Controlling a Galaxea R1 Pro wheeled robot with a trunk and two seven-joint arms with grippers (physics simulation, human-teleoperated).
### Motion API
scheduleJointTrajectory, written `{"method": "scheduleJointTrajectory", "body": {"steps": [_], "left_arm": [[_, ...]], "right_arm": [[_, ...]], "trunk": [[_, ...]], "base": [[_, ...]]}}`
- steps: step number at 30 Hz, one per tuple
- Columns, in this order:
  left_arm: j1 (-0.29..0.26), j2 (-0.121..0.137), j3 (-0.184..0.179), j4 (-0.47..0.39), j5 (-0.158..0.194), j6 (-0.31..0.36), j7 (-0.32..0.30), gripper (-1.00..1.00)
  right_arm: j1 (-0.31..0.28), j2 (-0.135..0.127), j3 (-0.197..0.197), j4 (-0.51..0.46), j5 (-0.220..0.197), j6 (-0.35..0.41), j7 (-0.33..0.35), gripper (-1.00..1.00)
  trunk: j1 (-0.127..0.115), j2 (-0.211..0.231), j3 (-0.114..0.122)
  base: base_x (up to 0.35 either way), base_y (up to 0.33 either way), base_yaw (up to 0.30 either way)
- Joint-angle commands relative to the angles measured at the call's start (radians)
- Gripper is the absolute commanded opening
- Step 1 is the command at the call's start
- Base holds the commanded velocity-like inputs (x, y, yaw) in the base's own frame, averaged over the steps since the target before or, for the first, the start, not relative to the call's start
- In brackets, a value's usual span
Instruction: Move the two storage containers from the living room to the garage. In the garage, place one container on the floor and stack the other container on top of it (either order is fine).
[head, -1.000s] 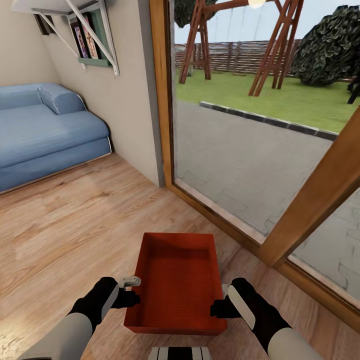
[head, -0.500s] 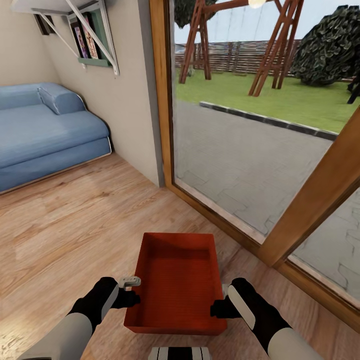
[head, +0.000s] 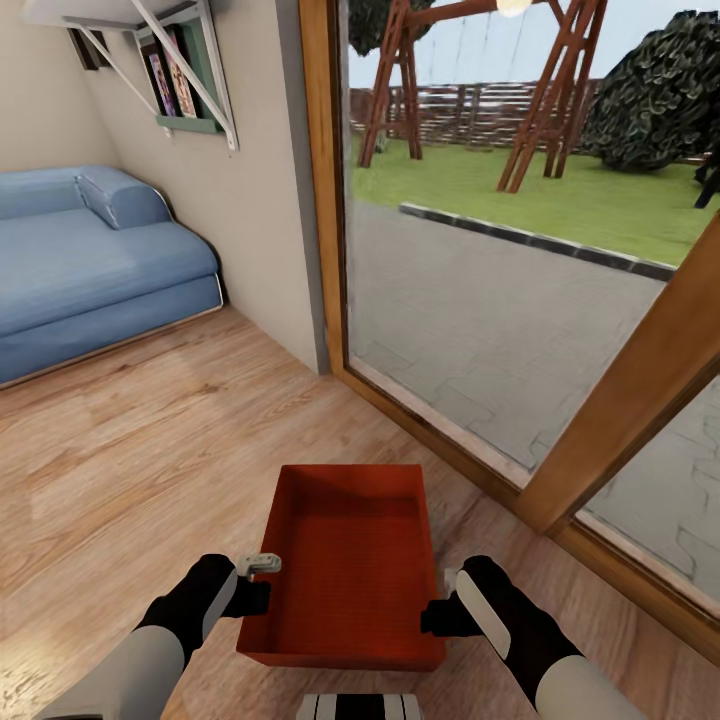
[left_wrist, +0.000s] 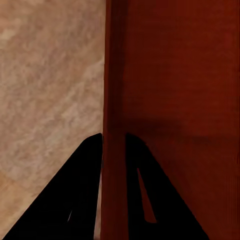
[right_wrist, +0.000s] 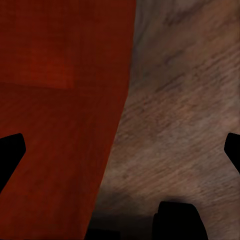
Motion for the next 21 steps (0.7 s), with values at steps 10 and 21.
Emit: {"method": "scheduleJointTrajectory", "body": {"steps": [10,21], "left_arm": [[0.0,-0.001,0.006,0.0,0.0,0.006,-0.006,-1.0],[0.0,-0.002,0.006,0.0,0.0,0.006,-0.006,-1.0]], "right_arm": [[-0.001,-0.001,0.005,-0.001,-0.01,0.002,-0.009,1.0],[-0.001,-0.001,0.005,-0.001,-0.01,0.001,-0.009,1.0]], "trunk": [[0.0,0.0,-0.001],[0.0,0.0,-0.001]], "base": [[0.0,0.0,0.0],[0.0,0.0,0.0]]}}
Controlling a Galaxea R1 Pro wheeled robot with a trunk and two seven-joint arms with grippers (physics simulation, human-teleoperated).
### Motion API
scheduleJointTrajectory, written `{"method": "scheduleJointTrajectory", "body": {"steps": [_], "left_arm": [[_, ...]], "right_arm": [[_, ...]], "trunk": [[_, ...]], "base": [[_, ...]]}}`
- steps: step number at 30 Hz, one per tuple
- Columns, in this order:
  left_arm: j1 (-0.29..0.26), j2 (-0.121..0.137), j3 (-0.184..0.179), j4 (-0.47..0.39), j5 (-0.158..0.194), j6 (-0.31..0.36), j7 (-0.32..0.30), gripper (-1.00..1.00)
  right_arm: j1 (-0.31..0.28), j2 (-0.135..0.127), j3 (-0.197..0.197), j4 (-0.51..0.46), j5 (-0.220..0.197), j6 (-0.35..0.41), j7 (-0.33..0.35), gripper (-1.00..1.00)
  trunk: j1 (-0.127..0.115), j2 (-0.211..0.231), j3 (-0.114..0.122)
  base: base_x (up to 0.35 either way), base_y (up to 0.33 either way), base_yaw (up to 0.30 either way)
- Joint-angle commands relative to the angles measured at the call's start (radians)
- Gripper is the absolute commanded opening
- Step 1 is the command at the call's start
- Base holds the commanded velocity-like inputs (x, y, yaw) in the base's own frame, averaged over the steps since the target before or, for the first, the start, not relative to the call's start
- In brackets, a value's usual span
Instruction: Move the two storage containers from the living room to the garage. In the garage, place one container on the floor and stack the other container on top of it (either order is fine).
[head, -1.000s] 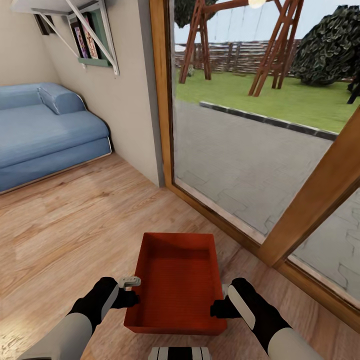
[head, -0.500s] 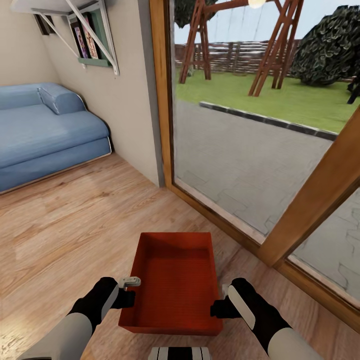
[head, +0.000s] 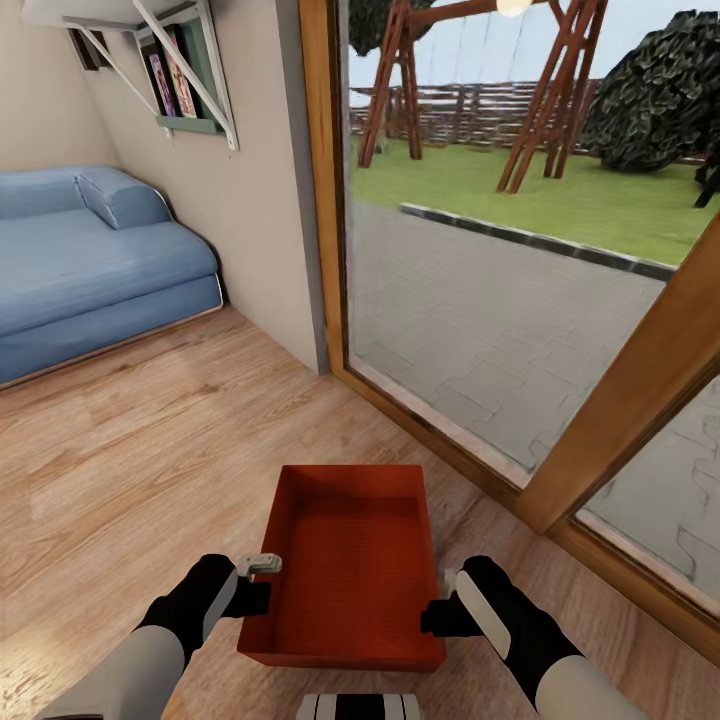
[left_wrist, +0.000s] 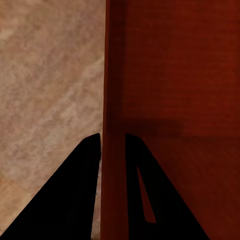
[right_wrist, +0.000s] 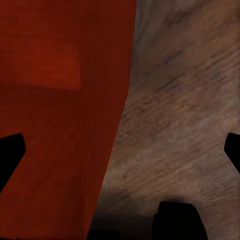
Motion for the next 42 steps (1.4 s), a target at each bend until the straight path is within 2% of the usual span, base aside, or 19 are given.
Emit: {"method": "scheduleJointTrajectory", "body": {"steps": [1,16,17,42], "left_arm": [[0.001,-0.001,0.006,-0.001,0.003,0.006,-0.002,-1.0],[0.001,0.0,0.006,-0.001,0.003,0.006,-0.002,-1.0],[0.0,0.0,0.006,-0.001,0.003,0.006,-0.002,-1.0],[0.001,0.0,0.006,-0.002,0.0,0.006,-0.001,-1.0]], "right_arm": [[-0.001,-0.001,0.005,-0.001,-0.011,0.002,-0.009,1.0],[-0.001,-0.001,0.005,-0.001,-0.011,0.002,-0.009,1.0],[-0.001,-0.001,0.005,-0.001,-0.011,0.002,-0.009,-1.0],[-0.001,-0.001,0.005,-0.001,-0.011,0.002,-0.009,-1.0]], "trunk": [[0.0,0.0,-0.001],[0.0,0.0,-0.001],[0.0,0.0,-0.001],[0.0,0.0,-0.001]], "base": [[0.0,0.0,0.0],[0.0,0.0,0.0],[0.0,0.0,0.0],[0.0,0.0,0.0]]}}
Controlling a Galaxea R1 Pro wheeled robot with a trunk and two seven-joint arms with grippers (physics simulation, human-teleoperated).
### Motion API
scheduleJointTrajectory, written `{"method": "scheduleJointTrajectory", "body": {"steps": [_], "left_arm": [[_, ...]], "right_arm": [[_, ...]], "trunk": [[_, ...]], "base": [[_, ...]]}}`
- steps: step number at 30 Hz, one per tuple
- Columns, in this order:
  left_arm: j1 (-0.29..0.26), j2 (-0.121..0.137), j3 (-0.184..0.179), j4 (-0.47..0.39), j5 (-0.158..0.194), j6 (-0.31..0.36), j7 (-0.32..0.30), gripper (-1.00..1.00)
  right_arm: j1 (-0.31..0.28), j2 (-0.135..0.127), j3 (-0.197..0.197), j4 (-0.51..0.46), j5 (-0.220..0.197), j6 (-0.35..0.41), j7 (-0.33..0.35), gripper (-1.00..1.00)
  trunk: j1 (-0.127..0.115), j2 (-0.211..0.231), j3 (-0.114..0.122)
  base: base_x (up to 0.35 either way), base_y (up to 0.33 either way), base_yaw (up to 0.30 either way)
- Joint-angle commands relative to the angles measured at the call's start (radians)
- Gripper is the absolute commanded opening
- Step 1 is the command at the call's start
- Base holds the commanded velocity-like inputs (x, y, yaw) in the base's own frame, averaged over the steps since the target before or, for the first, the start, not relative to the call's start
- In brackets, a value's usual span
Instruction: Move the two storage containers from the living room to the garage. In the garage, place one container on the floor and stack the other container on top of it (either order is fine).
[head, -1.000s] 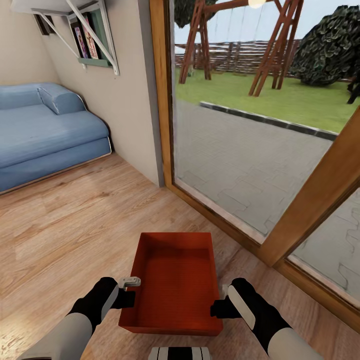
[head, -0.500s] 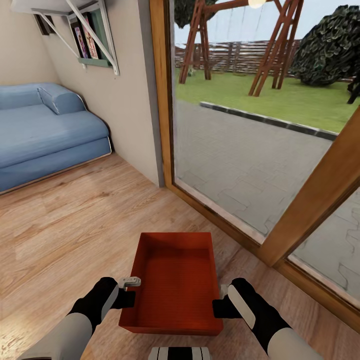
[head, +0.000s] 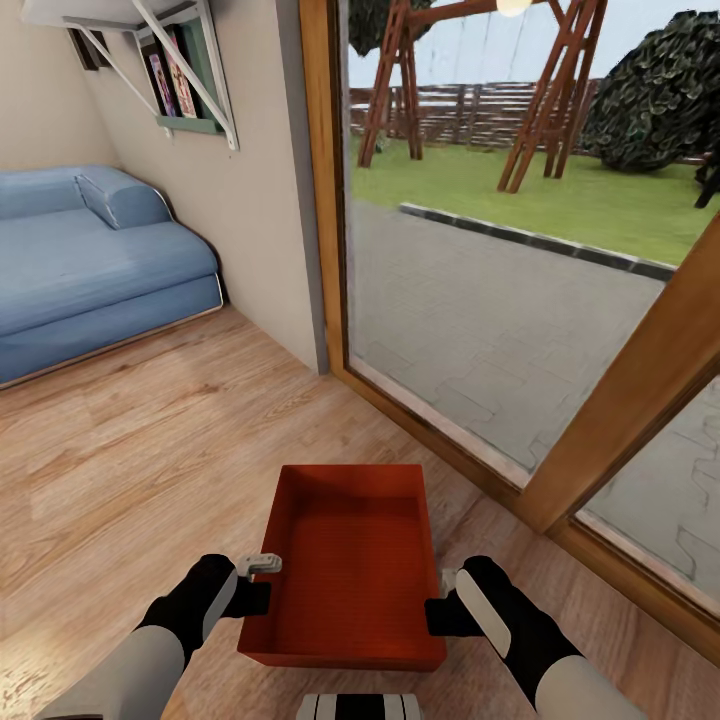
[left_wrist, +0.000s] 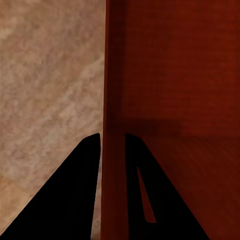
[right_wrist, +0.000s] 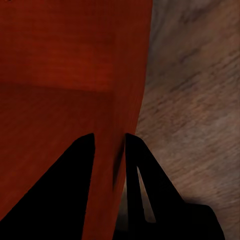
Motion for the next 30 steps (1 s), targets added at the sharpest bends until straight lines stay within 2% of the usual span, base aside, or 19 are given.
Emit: {"method": "scheduleJointTrajectory", "body": {"steps": [1,30], "left_arm": [[0.0,0.0,0.005,-0.002,-0.006,0.006,-0.001,-1.0],[0.001,0.0,0.002,-0.001,-0.013,0.006,0.005,-1.0]], "right_arm": [[-0.001,-0.002,0.005,-0.001,0.038,0.01,-0.015,-1.0],[-0.001,-0.007,0.005,0.002,0.037,0.01,-0.011,-1.0]], "trunk": [[0.0,0.0,-0.001],[0.0,0.0,-0.001]], "base": [[0.0,0.0,0.0],[0.0,0.0,0.0]]}}
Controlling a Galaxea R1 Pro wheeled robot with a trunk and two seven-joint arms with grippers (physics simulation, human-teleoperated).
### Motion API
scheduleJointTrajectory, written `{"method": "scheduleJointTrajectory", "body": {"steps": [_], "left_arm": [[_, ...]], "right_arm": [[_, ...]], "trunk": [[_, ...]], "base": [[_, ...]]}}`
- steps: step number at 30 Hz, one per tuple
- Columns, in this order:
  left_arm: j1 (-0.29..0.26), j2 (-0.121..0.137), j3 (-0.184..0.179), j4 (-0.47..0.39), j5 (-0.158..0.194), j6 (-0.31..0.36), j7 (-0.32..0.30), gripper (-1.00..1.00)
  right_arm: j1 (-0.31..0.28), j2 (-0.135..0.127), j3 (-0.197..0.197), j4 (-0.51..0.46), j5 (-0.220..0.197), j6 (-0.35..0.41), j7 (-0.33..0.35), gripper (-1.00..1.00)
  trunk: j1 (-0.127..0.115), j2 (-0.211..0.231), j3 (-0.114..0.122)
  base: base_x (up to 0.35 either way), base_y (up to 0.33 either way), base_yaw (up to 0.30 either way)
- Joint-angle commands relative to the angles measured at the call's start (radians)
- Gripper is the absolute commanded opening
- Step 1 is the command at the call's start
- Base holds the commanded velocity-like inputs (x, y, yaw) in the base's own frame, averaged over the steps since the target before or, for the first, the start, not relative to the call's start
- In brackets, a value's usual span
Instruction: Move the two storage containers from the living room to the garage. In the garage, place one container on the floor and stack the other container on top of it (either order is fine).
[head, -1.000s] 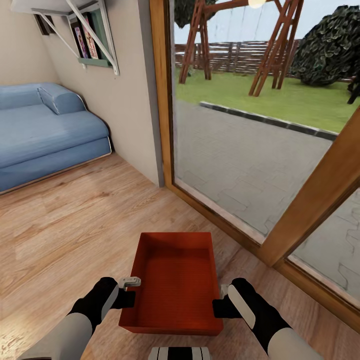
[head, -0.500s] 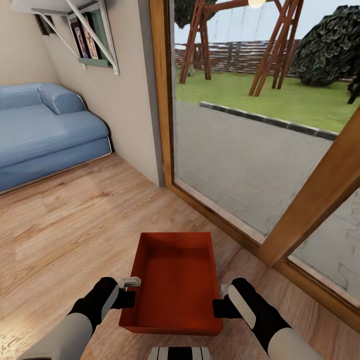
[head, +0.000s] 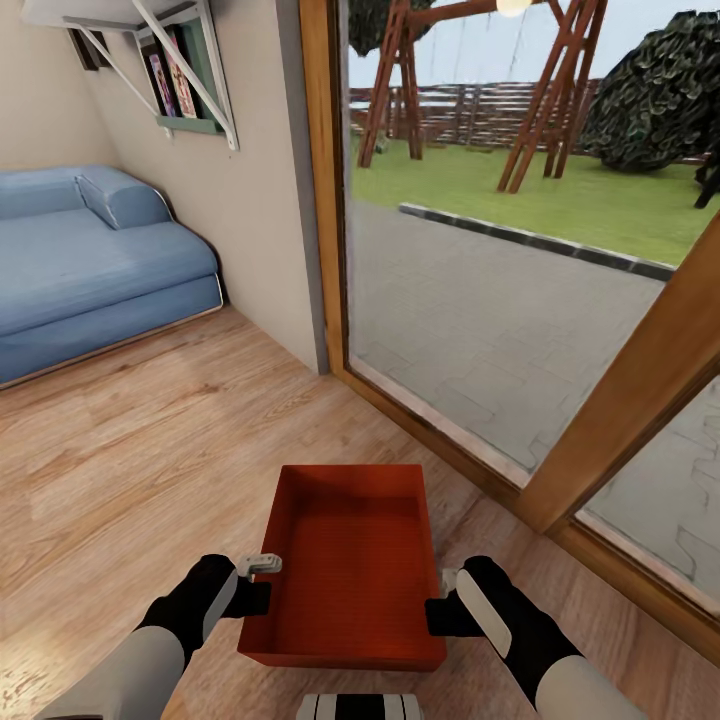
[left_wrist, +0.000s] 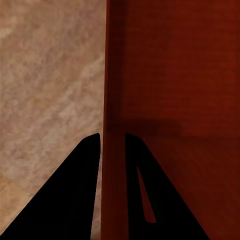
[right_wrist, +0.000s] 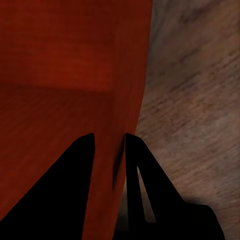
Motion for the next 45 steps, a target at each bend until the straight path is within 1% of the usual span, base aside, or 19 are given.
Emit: {"method": "scheduleJointTrajectory", "body": {"steps": [1,29,42,45], "left_arm": [[0.001,0.0,0.007,-0.001,-0.022,0.005,-0.001,-1.0],[0.001,0.0,0.007,-0.001,-0.02,0.005,-0.004,-1.0],[0.001,0.0,0.007,-0.001,-0.026,0.005,-0.004,-1.0],[0.001,0.0,0.007,-0.001,-0.025,0.005,-0.004,-1.0]], "right_arm": [[-0.001,-0.006,0.005,0.0,0.037,0.011,-0.013,-1.0],[-0.001,-0.001,0.006,0.005,0.036,0.01,-0.015,-1.0],[0.0,0.0,0.006,0.005,0.036,0.01,-0.014,-1.0],[0.0,0.0,0.006,0.005,0.036,0.01,-0.014,-1.0]], "trunk": [[0.0,0.0,-0.001],[0.0,0.0,-0.001],[0.0,0.0,-0.001],[-0.001,0.001,0.01]], "base": [[0.0,0.0,0.0],[0.0,0.0,0.0],[0.0,0.0,0.0],[0.0,0.0,0.0]]}}
